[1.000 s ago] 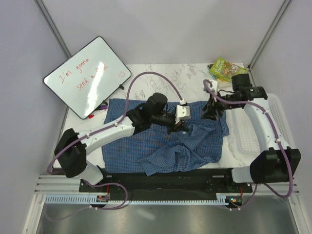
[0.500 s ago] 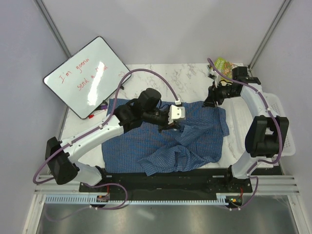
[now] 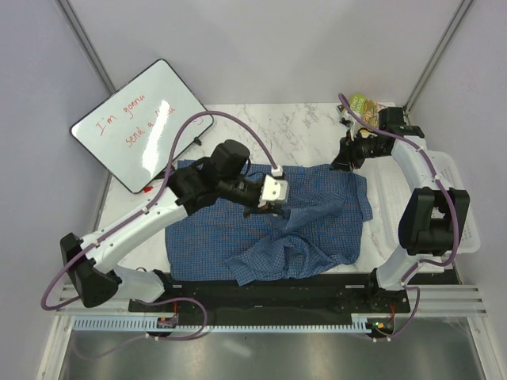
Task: Fold and stack the long sleeve shirts
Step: Fold the shirt
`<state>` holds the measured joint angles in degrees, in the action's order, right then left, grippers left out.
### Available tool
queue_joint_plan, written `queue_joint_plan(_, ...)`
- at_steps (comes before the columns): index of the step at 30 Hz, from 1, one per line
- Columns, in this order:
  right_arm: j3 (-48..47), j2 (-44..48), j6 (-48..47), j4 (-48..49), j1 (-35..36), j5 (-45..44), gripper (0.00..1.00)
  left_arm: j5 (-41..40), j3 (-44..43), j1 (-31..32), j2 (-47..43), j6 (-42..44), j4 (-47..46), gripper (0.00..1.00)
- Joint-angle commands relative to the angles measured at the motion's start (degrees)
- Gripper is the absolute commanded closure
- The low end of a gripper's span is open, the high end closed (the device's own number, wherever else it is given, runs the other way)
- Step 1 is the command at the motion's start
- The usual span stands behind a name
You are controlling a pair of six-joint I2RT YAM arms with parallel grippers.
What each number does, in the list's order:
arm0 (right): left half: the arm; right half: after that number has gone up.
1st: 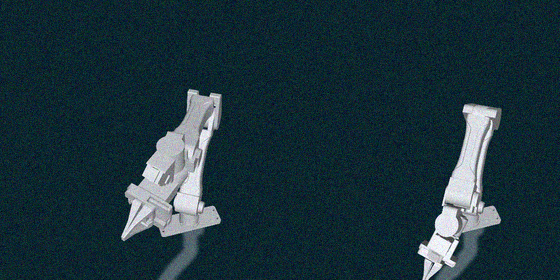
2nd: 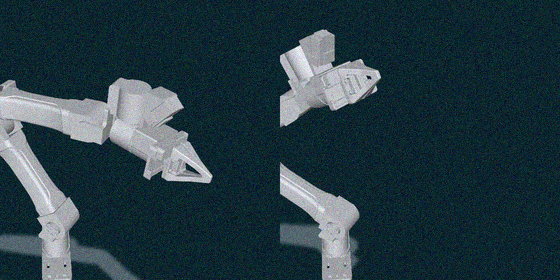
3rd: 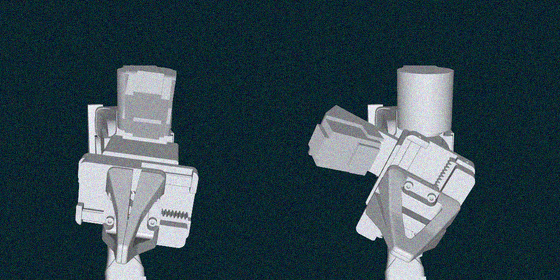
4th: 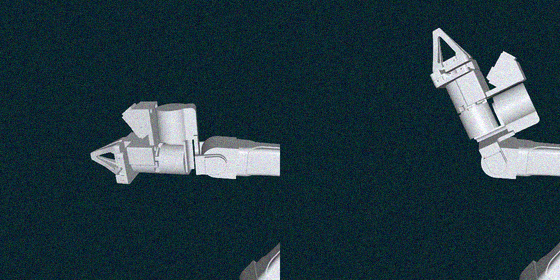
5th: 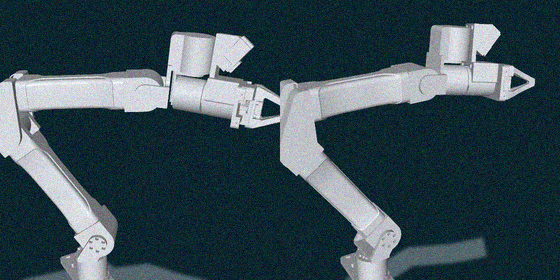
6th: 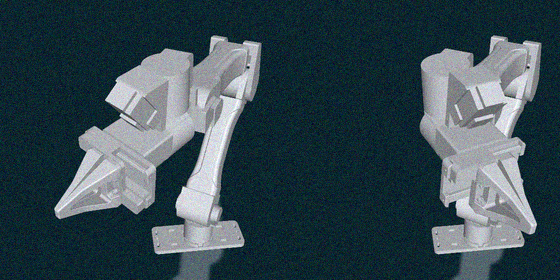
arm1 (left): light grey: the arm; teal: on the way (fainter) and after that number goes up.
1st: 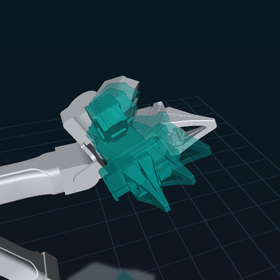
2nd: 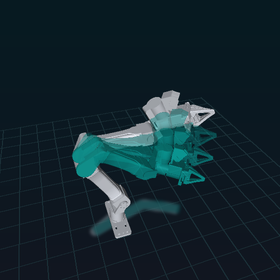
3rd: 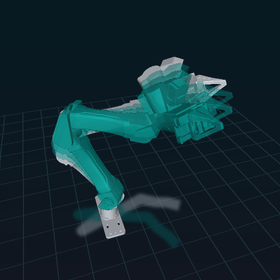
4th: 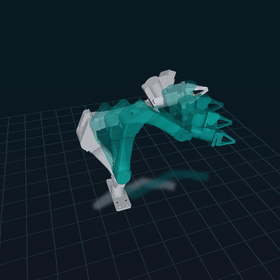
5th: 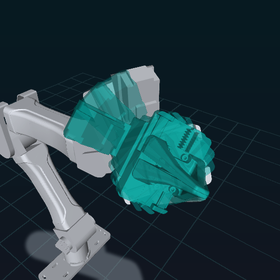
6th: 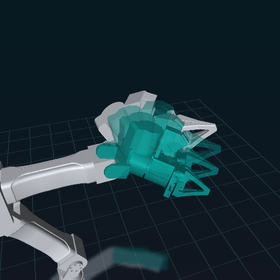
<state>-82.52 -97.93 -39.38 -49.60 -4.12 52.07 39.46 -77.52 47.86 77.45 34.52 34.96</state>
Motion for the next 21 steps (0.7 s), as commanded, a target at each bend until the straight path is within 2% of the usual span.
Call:
queue_joint_plan(1, 2.4, 1.6, 1.3, 2.6, 0.1, 3.6, 0.6, 4.6, -1.8, 3.4, -4.1, 9.1, 8.4, 0.98)
queue_joint_plan(6, 6.2, 3.2, 1.8, 4.3, 2.0, 3.7, 0.74, 4.7, -0.8, 6.4, -7.6, 15.2, 12.3, 0.98)
queue_joint_plan(10, 10.7, 3.5, 3.0, 6.7, 3.8, 3.2, 0.79, -1.0, 1.3, 8.7, -7.3, 16.0, 12.5, 0.98)
queue_joint_plan(14, 12.9, 3.4, 4.0, 7.5, 6.6, 3.4, 0.81, -6.2, -2.1, 8.3, -1.9, 8.6, 8.7, 0.98)
queue_joint_plan(18, 11.5, 2.8, 5.4, 7.9, 6.4, 1.8, 0.79, -4.5, -7.2, 0.4, 4.2, -3.3, 1.4, 0.98)
queue_joint_plan(21, 8.8, 2.6, 6.6, 7.7, 5.2, 0.2, 0.71, -4.3, -9.1, -5.6, 8.9, -9.6, -2.8, 0.98)
